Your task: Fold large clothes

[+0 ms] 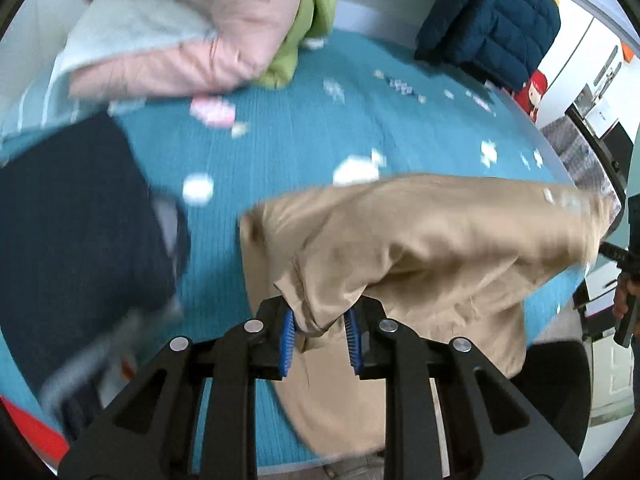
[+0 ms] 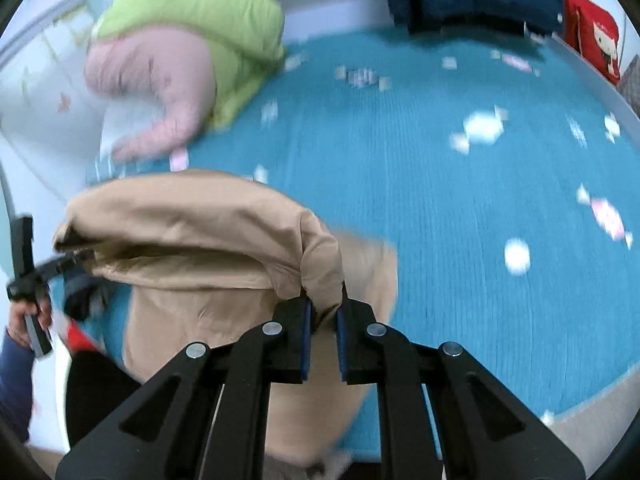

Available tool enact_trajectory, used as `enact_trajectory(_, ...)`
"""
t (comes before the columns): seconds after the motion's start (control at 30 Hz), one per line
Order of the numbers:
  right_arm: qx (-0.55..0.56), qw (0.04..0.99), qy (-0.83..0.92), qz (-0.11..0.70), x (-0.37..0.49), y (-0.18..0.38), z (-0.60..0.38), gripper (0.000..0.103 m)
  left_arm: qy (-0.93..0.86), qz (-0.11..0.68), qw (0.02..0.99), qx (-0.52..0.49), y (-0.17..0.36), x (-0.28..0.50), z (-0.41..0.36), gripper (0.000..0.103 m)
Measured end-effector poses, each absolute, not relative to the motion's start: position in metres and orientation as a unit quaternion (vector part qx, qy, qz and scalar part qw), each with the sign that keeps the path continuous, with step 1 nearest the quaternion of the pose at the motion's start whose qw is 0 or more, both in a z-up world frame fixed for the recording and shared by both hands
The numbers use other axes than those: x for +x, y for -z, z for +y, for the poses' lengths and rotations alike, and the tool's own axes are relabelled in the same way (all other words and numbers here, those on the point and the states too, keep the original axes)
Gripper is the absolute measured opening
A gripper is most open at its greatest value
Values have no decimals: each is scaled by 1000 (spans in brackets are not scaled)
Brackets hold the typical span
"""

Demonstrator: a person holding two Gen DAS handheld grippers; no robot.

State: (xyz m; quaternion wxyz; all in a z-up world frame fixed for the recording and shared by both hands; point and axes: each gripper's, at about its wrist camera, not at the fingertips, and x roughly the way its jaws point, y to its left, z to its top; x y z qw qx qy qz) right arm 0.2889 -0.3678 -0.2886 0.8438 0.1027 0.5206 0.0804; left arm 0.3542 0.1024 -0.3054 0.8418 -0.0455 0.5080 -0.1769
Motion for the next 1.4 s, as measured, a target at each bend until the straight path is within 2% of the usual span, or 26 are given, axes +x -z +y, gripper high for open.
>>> enact_trajectory(0.23,93,763,-67,636,232,375,-348,10,158,556,814,-63,365,303,117,21)
enact_trajectory(0.3,77,763,-49,639,227,381,-344,16,156,567,806,-59,373,298,118,23)
enact_trajectory(0.4,108,763,-33,636,222,374,-356,27,158,564,809,-50,366,286,121,34)
enact_trajectory(0.5,99,779,-20,618,211,348,-363,39,138,558,817,-48,348,275,132,52)
enact_trajectory(0.53,97,787,-19,609,207,338,-363,40,129,544,828,-43,338,270,134,56)
enact_trajectory(0.63,125,816,-35,564,201,314,-361,40,123,506,852,-61,315,261,138,58)
enact_trajectory(0.7,144,830,-49,537,206,307,-350,36,125,486,861,-86,306,264,137,58)
enact_trajectory(0.8,158,827,-74,534,224,319,-323,22,137,482,858,-109,306,277,123,59)
enact_trajectory(0.83,157,822,-80,541,231,329,-313,19,144,489,853,-108,309,282,117,64)
enact_trajectory(0.87,141,816,-70,557,237,344,-304,13,141,502,848,-95,320,288,107,68)
enact_trajectory(0.93,124,799,-43,587,250,378,-300,9,124,552,822,-64,358,298,89,67)
enact_trajectory(1.0,132,776,-12,616,257,413,-311,0,109,578,807,-62,385,300,84,67)
enact_trajectory(1.1,197,763,-9,616,258,435,-330,0,99,592,797,-73,409,300,83,69)
enact_trajectory(1.17,183,762,-9,621,260,430,-326,0,96,588,800,-67,408,301,81,69)
enact_trajectory(1.23,180,765,-7,618,261,417,-325,0,99,587,800,-70,404,303,81,69)
enact_trajectory(1.33,205,796,-6,570,267,380,-325,4,101,563,813,-109,385,301,97,69)
enact_trajectory(1.4,225,810,-19,541,278,363,-314,5,96,548,820,-138,377,298,109,75)
